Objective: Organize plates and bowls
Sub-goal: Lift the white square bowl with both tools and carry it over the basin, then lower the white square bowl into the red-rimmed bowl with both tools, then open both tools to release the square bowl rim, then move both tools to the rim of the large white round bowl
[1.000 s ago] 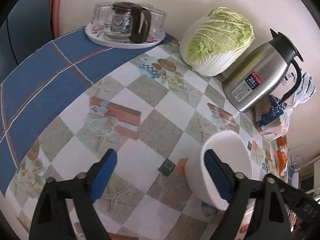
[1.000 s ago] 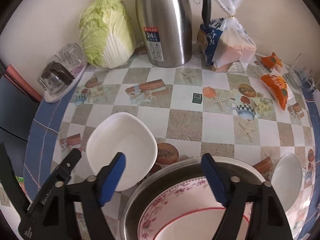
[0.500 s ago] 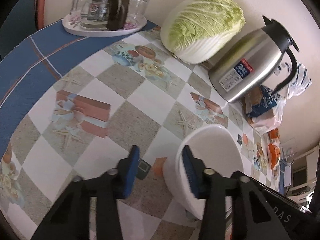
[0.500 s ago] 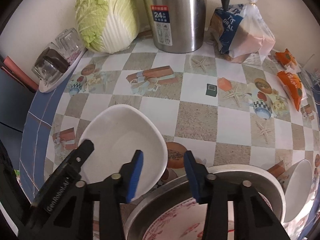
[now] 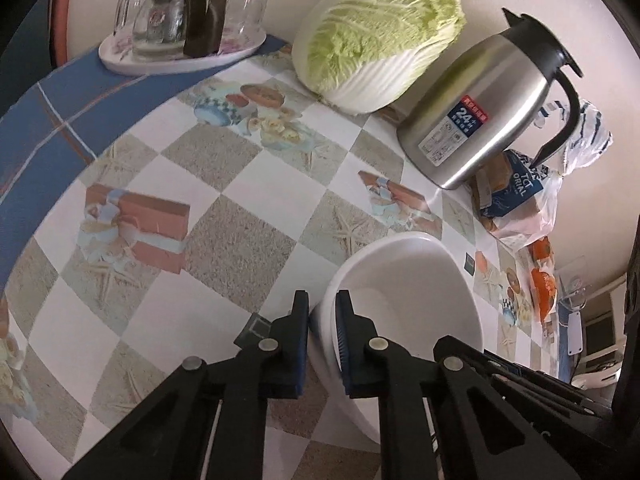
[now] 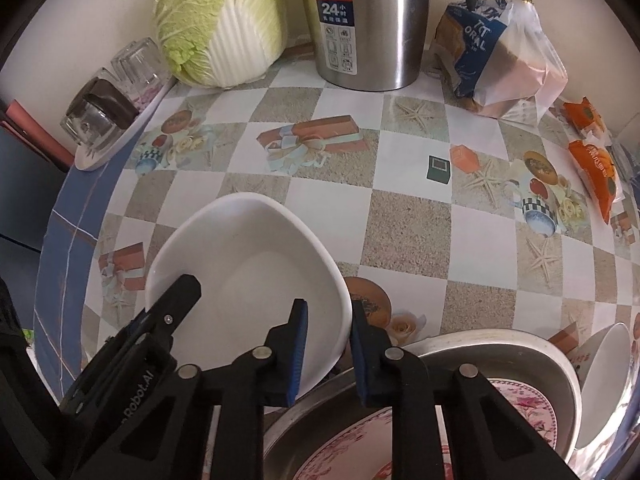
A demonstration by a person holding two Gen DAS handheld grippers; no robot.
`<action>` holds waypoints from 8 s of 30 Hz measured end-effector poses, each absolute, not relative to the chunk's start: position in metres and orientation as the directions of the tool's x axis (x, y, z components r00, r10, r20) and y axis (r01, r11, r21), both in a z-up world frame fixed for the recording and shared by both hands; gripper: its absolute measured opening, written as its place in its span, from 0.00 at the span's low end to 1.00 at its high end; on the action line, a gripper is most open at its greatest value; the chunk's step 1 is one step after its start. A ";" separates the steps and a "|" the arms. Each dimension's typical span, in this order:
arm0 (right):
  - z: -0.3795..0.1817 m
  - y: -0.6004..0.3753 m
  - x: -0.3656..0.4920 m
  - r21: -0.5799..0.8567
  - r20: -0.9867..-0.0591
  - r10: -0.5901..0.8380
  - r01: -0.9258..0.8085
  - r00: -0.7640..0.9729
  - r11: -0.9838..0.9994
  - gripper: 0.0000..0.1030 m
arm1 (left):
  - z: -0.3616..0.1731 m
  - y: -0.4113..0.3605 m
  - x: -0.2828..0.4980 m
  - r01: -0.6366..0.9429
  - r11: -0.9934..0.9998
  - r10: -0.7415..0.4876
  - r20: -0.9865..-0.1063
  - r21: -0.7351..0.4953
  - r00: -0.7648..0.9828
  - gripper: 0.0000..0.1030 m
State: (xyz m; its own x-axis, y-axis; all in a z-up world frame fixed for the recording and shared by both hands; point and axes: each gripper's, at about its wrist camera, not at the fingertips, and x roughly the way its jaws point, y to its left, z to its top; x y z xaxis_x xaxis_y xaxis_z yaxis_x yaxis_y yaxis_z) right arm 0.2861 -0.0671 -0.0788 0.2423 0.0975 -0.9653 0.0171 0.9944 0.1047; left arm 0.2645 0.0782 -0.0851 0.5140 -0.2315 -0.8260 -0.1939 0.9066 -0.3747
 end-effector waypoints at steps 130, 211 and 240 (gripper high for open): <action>-0.009 -0.197 0.118 0.328 -0.850 0.238 0.118 0.471 0.937 0.23 | -0.005 -0.070 0.145 0.250 0.967 -0.171 -0.875 -0.059 0.453 0.18; 0.017 -0.324 0.108 0.366 -0.790 0.118 0.308 0.602 0.878 0.99 | 0.071 -0.102 0.162 0.180 0.977 -0.203 -0.774 -0.117 0.600 0.91; -0.073 -0.392 0.116 0.346 -0.901 0.124 0.516 0.415 0.784 0.82 | -0.055 -0.282 0.228 0.406 0.905 0.019 -0.965 0.128 0.263 0.49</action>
